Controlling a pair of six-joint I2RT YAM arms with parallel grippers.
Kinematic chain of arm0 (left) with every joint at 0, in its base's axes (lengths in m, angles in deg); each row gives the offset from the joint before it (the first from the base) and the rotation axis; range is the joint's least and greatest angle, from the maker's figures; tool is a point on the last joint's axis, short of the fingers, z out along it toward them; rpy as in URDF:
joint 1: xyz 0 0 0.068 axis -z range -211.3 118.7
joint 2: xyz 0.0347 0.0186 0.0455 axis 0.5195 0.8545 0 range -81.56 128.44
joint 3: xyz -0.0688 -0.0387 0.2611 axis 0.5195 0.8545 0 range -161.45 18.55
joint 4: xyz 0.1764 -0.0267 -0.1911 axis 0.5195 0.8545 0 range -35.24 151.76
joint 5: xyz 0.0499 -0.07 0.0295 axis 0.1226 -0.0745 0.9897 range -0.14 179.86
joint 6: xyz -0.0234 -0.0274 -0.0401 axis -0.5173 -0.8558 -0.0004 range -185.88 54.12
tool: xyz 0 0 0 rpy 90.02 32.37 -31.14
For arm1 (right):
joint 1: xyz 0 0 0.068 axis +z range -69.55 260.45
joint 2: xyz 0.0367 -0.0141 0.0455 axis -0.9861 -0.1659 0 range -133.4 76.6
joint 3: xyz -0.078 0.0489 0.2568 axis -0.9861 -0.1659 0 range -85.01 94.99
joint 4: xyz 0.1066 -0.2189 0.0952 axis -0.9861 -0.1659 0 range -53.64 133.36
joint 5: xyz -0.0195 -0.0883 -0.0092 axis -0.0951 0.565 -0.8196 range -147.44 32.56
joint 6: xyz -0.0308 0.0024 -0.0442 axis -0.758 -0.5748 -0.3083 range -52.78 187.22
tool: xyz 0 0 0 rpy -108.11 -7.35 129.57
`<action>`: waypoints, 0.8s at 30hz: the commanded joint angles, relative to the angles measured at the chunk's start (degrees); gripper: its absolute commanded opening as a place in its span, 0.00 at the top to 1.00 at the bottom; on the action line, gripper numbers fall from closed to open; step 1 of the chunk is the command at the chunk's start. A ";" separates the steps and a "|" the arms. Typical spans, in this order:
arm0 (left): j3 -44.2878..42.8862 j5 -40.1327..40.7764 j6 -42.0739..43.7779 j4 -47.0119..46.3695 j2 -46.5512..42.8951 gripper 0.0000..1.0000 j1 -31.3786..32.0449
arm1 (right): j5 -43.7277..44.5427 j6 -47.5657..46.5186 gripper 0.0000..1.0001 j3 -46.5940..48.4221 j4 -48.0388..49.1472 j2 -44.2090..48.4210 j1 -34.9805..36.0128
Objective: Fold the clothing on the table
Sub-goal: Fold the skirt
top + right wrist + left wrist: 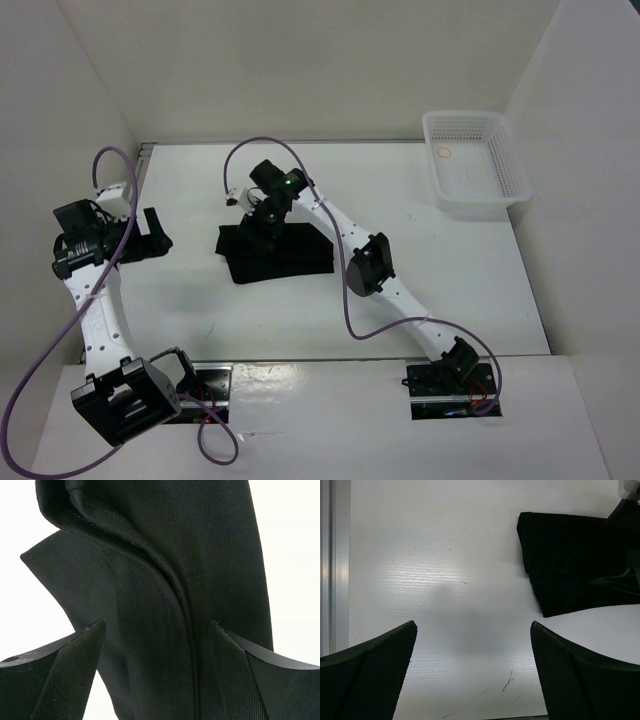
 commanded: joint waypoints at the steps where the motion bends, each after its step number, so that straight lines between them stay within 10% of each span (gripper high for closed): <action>1: -0.06 -1.67 0.86 -1.50 -0.09 0.00 -0.44 | -1.12 -0.63 0.12 3.23 -1.47 -1.18 -0.15; 24: -0.06 -3.26 1.38 -1.50 0.44 0.00 -0.44 | -11.93 -8.63 0.12 -29.10 -2.00 16.90 2.05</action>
